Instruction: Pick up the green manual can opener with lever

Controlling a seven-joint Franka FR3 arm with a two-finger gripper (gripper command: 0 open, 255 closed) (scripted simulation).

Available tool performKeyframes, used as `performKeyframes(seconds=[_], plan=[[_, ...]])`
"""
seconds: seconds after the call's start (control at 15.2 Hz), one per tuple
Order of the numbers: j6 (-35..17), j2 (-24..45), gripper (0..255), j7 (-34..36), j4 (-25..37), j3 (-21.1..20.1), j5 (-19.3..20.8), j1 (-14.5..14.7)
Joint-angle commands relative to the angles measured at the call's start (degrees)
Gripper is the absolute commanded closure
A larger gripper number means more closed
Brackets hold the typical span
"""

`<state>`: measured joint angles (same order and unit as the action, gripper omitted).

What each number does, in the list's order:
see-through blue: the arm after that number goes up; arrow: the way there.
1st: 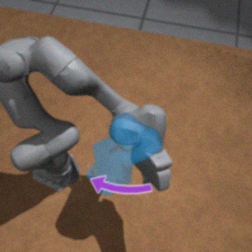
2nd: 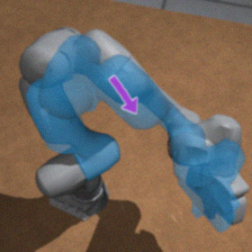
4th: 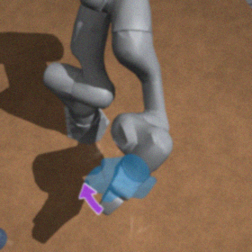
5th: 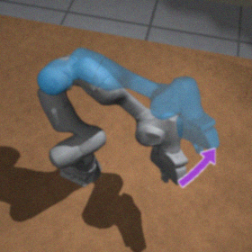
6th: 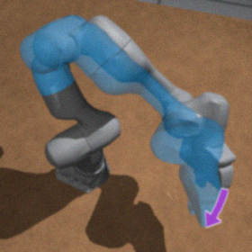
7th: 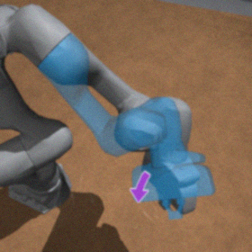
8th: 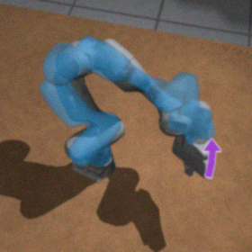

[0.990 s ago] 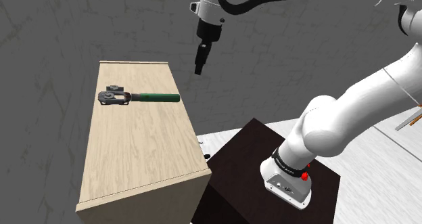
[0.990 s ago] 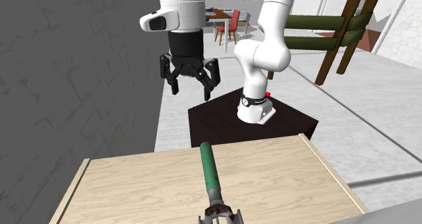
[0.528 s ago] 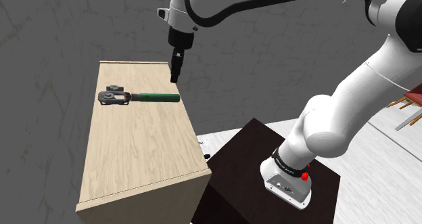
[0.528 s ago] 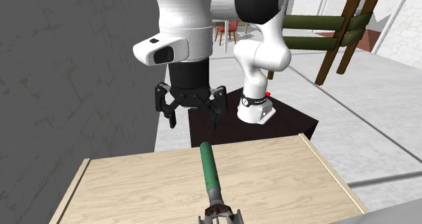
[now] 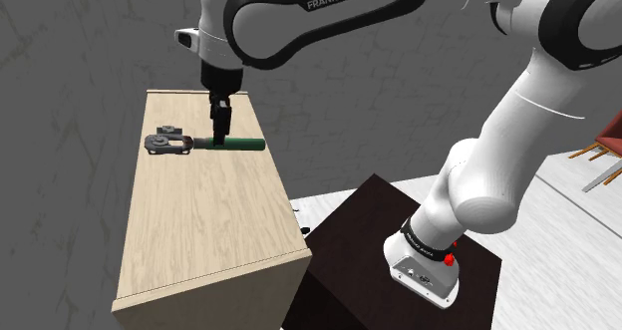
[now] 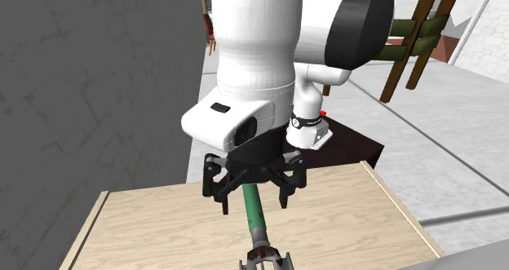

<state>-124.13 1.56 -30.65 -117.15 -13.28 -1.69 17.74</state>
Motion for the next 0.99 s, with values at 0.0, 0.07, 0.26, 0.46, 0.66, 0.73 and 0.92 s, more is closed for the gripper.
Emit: performKeyframes(seconds=[0.0, 0.07, 0.26, 0.46, 0.66, 0.73, 0.92], plan=[[-1.2, 1.4, 0, -0.9, 0.4, -0.4, 0.3, 0.4], [-1.9, 1.6, 0, -0.8, -0.1, -0.4, 0.4, 0.4], [-4.1, 2.6, 0, -0.7, -1.3, -0.4, 0.7, 0.5], [-6.0, 3.5, 0, -0.6, -2.4, -0.4, 0.9, 0.5], [-5.9, 3.4, 255, -0.6, -2.4, -0.4, 0.9, 0.5], [-5.9, 3.4, 255, -0.6, -2.4, -0.4, 0.9, 0.5], [-5.9, 3.4, 255, -0.6, -2.4, -0.4, 0.9, 0.5]])
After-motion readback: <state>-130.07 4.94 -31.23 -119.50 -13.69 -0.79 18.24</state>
